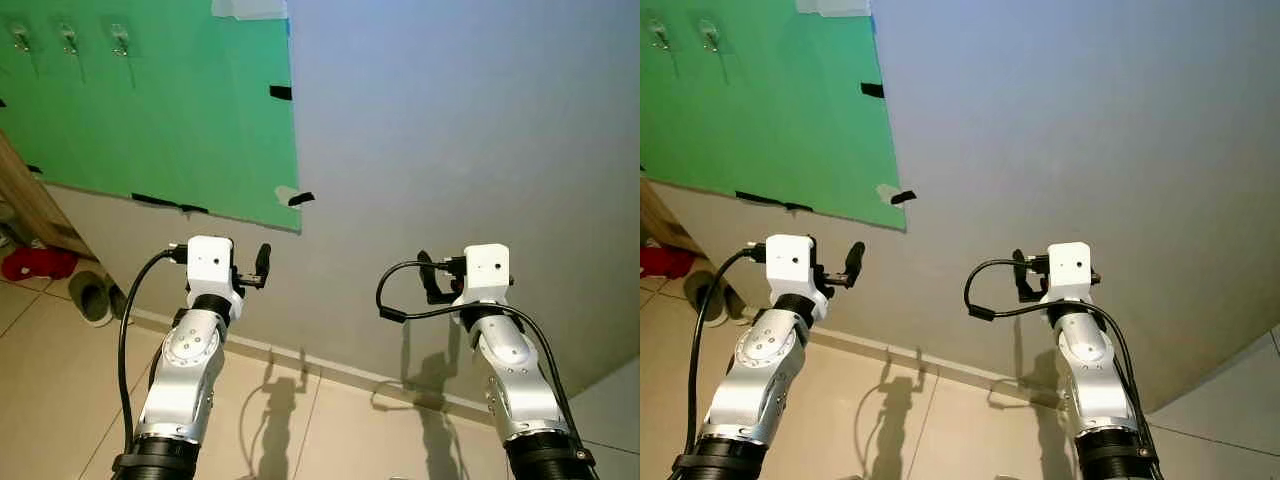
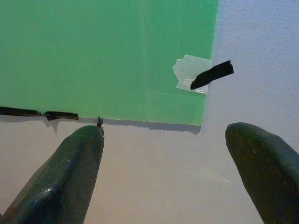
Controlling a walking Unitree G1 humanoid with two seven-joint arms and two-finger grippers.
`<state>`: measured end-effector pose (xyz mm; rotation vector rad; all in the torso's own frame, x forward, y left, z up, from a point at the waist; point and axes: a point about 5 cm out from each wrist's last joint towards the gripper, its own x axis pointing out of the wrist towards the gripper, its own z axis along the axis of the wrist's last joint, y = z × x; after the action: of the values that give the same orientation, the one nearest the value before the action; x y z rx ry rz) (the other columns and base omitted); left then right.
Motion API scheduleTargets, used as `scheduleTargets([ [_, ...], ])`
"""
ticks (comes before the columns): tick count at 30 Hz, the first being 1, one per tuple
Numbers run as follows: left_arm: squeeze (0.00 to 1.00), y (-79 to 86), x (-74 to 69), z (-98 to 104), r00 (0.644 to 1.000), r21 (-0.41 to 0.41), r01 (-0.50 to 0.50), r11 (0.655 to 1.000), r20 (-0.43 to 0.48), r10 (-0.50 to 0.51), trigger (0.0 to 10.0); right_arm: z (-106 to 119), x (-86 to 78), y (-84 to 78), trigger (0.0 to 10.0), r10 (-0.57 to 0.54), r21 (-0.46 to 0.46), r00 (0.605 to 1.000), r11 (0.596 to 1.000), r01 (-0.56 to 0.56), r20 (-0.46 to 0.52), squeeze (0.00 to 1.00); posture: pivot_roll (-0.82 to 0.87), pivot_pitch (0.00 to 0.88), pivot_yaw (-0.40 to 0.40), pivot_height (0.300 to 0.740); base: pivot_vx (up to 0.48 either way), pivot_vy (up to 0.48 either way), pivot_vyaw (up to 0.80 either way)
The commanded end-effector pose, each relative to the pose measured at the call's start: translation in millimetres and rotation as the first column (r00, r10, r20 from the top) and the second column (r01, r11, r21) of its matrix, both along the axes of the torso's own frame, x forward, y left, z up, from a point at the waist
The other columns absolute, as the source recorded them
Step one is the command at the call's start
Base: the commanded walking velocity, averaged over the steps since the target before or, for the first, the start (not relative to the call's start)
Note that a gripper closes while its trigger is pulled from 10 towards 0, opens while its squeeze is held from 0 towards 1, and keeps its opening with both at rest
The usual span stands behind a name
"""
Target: Hang keys on a hook
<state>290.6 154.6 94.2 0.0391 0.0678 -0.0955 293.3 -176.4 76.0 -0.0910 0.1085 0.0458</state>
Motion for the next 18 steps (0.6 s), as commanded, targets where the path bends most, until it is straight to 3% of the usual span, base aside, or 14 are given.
scheduleTargets([
  [1,0.0,0.3,3.1,1.9,1.0,0.022,0.011,1.0,0.008,-0.011,10.0,5.3,4.7,1.8,10.0,-0.003,0.008,1.0,1.0,0.003,0.026,0.0,-0.05,0.0,0.045,0.74,0.0,0.0,0.0],
  [5,0.0,1.2,3.8,2.9,1.0,0.021,0.011,1.0,0.01,-0.012,10.0,4.1,6.1,3.9,10.0,-0.002,0.028,1.0,1.0,0.002,0.013,0.0,-0.05,0.0,0.044,0.74,0.0,0.0,0.0],
  [8,0.0,0.8,3.3,3.0,1.0,0.023,0.013,1.0,0.005,-0.013,10.0,3.8,6.7,6.8,10.0,0.013,0.03,1.0,0.999,-0.014,0.01,0.0,-0.05,0.0,0.042,0.74,-0.167,0.175,-0.64],
  [18,0.0,0.6,1.5,0.4,1.0,0.021,0.009,1.0,-0.002,-0.009,10.0,1.3,6.8,4.5,10.0,0.014,0.028,1.0,1.0,-0.014,-0.005,0.0,-0.05,0.0,0.033,0.74,-0.202,0.413,-0.55],
])
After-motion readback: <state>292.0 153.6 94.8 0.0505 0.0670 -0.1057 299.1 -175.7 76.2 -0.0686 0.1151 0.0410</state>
